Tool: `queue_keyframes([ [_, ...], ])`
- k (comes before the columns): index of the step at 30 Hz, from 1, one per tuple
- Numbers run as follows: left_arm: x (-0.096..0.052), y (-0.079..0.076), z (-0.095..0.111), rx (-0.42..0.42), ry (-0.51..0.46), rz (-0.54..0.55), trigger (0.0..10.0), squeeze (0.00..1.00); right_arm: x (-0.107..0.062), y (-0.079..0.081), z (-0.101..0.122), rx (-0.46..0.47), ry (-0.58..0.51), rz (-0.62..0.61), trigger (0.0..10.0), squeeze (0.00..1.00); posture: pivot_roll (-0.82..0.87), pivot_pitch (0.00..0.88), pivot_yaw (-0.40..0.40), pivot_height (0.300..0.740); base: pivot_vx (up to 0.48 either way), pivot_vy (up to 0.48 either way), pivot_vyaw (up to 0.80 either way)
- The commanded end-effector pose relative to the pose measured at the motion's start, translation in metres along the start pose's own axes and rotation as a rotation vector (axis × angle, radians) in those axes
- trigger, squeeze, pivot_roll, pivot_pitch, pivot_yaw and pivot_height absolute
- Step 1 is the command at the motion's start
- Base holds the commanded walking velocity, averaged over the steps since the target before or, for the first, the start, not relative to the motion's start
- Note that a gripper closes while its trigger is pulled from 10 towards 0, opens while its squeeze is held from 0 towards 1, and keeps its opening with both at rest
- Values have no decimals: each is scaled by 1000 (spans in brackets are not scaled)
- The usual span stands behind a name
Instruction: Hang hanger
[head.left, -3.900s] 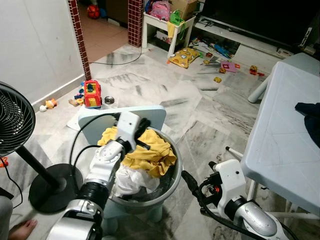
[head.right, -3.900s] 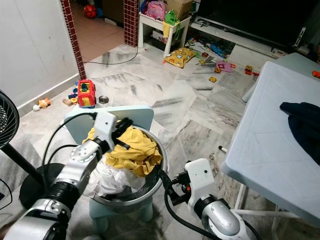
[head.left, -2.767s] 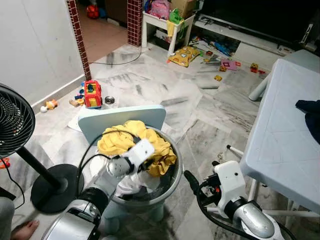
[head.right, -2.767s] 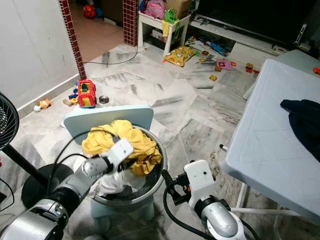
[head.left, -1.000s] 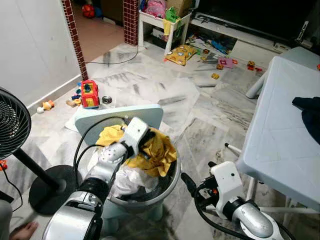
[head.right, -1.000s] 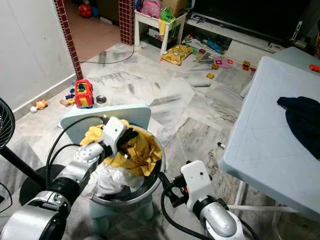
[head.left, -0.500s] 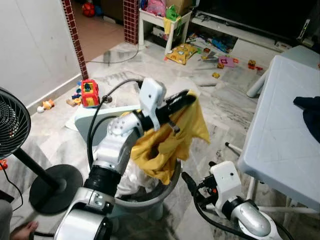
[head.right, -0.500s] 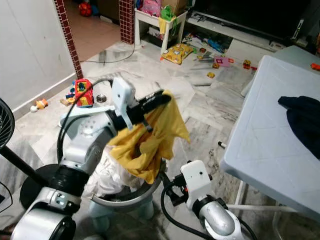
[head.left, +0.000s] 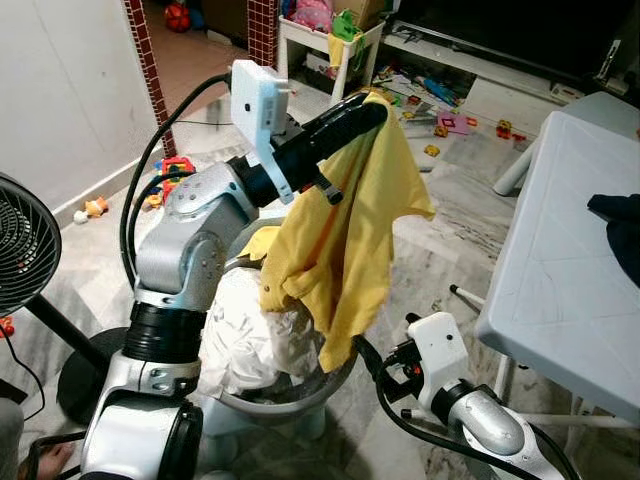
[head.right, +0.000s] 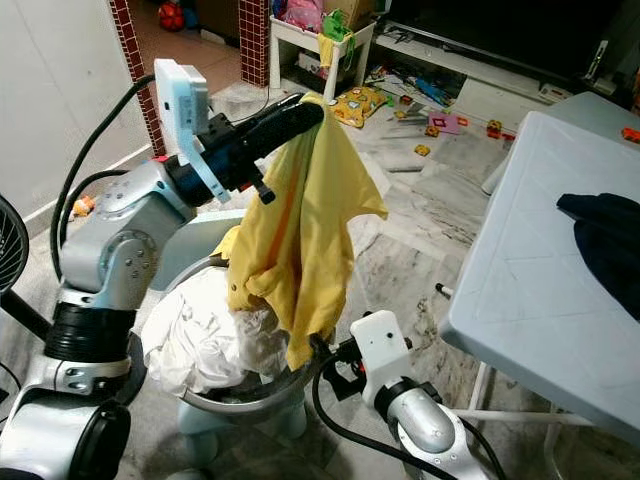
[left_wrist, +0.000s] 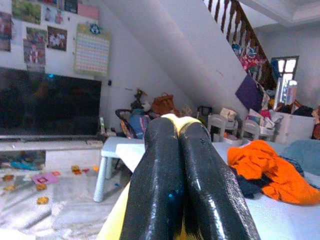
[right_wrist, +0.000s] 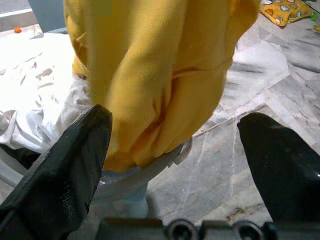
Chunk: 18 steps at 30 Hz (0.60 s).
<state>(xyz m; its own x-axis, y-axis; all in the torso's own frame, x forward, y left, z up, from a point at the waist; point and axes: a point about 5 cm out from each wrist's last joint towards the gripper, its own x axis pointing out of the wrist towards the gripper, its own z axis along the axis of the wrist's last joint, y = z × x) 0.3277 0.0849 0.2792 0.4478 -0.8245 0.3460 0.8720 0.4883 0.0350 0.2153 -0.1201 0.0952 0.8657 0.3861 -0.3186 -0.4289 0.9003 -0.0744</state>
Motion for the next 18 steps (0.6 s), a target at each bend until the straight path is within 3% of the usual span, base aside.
queue_keyframes([
  [1,-7,-4,3,-13,4,-19,0,0,0,-2,-3,-5,9,-2,10000,0,126,69,-133,740,0,0,0],
  [6,-42,-3,-11,-96,103,4,0,0,0,-3,-5,-4,13,-3,10000,0,135,71,-134,740,0,0,0],
  [10,-71,0,-22,-115,173,55,0,0,0,-3,-8,-3,18,0,10000,0,144,75,-141,740,0,0,0],
  [14,-92,9,-34,-112,201,185,0,0,2,-3,-9,-4,19,9,10000,0,153,77,-153,740,0,0,0],
  [16,-112,19,-45,-90,232,311,0,0,3,-3,-8,-7,20,15,10000,0,155,79,-159,740,0,0,0],
  [18,-117,21,-48,-87,241,346,0,0,3,-3,-9,-8,21,16,10000,0,155,79,-159,740,0,0,0],
])
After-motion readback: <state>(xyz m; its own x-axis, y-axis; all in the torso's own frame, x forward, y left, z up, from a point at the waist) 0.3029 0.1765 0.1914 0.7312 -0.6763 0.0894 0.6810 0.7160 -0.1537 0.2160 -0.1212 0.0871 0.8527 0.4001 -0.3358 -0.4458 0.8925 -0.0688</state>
